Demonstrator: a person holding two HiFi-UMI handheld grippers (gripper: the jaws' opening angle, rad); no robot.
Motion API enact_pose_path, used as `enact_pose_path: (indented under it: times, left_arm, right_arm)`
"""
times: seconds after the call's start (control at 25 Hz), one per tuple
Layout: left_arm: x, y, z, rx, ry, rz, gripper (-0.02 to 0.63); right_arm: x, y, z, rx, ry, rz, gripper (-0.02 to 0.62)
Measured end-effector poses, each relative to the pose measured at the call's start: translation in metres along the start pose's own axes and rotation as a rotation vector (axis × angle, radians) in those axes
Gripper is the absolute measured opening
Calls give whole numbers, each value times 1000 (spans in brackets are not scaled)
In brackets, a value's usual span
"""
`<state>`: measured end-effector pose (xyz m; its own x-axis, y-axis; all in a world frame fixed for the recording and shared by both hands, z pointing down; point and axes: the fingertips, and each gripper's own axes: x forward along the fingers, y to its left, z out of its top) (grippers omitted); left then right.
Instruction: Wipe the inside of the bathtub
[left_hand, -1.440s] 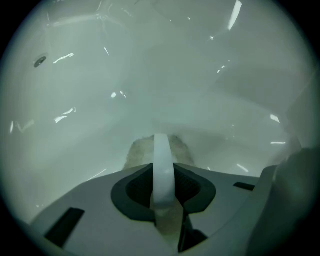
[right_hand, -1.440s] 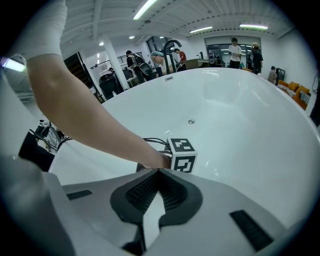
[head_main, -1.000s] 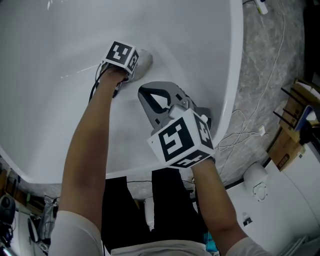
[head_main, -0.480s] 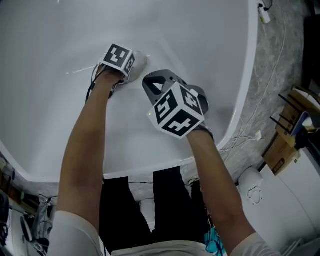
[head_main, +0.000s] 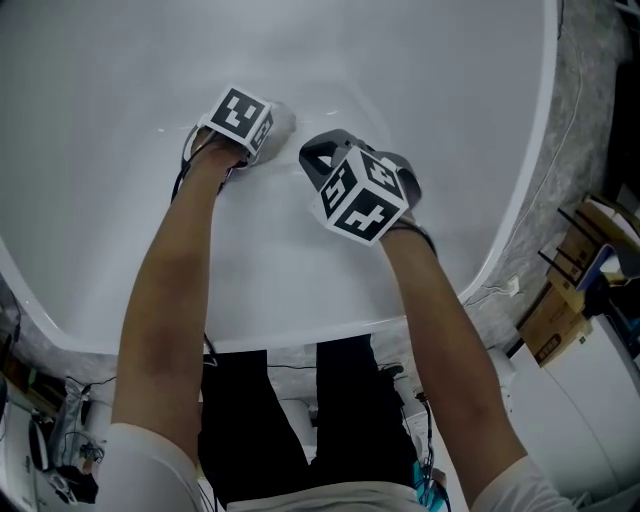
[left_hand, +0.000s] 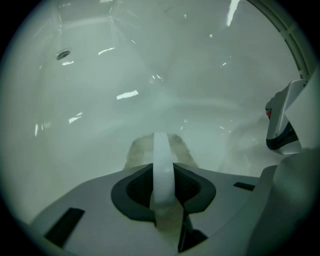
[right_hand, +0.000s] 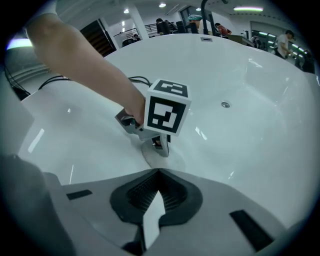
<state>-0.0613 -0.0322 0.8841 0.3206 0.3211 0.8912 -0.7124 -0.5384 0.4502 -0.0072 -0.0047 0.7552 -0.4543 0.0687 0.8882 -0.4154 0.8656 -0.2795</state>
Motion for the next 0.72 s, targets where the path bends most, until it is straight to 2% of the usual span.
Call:
enact_pose_path:
  times: [0.36,0.72]
  left_arm:
    - [-27,52,-40,-29,10,34,98]
    - [-49,100,-78,-35,88,109,98]
  right_arm:
    - [32,11,28,-23,10,42,9]
    - [54,35,60,-40,9,74,9]
